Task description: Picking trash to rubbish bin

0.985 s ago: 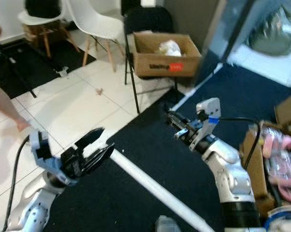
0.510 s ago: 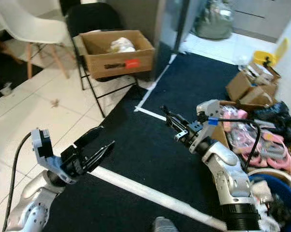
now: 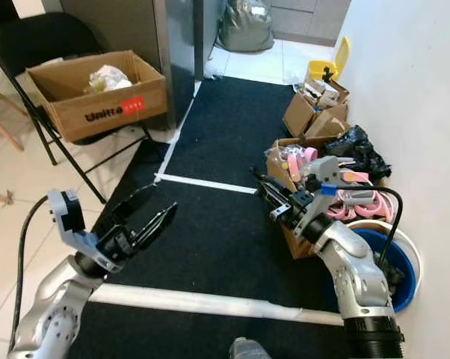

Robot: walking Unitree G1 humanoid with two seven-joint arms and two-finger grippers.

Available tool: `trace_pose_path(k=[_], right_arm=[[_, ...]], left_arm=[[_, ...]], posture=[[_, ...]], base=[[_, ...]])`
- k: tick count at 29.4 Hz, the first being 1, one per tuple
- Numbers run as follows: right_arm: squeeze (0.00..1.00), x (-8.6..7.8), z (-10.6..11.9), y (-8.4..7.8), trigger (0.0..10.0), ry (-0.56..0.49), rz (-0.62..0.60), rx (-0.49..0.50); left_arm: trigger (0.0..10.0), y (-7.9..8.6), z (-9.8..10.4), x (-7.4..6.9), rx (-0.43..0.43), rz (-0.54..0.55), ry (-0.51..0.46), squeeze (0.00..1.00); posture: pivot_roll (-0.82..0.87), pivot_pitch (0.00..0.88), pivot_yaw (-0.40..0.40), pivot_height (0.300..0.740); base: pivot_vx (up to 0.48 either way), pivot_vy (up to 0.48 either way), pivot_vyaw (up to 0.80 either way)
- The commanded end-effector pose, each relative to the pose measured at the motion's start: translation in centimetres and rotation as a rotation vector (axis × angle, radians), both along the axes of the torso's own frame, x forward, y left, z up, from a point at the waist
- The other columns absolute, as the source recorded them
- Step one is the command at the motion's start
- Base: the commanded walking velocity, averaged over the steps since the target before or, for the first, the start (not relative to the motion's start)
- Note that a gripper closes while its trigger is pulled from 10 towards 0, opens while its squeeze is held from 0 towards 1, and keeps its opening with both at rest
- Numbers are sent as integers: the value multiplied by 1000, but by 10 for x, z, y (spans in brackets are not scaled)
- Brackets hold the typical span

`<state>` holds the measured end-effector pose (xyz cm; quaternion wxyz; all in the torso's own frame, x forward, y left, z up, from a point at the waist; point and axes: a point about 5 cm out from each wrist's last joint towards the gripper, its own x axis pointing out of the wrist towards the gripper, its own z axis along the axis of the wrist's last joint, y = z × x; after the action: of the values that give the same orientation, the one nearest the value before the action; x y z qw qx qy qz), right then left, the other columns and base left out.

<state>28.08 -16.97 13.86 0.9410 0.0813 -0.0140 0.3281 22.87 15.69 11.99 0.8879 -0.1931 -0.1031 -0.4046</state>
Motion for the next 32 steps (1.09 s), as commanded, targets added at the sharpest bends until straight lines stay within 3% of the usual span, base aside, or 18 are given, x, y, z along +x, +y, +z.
trace_pose_path(k=[1, 11, 16, 20, 32], right_arm=[[0, 1, 1, 1, 10000, -10, 8, 0], [0, 2, 1, 1, 10000, -17, 3, -6], [0, 5, 8, 0, 10000, -56, -9, 23], [0, 4, 11, 1, 10000, -66, -3, 33], [0, 5, 12, 0, 10000, -75, -4, 37]], left_arm=[[10000, -1, 1, 1, 10, 1, -5, 0], [10000, 1, -2, 0, -8, 8, 19, 0], [10000, 0, -17, -13, -84, -77, 118, 0], [10000, 0, -20, -16, -95, -85, 141, 0], [10000, 7, -29, -20, -71, -66, 174, 0]], posture=[[-3, 0, -38, 740], [-1, 0, -41, 740], [1, 0, -39, 740], [3, 0, -37, 740], [5, 0, -36, 740]], base=[[461, 0, 0], [462, 0, 0], [461, 0, 0], [459, 0, 0], [451, 0, 0]])
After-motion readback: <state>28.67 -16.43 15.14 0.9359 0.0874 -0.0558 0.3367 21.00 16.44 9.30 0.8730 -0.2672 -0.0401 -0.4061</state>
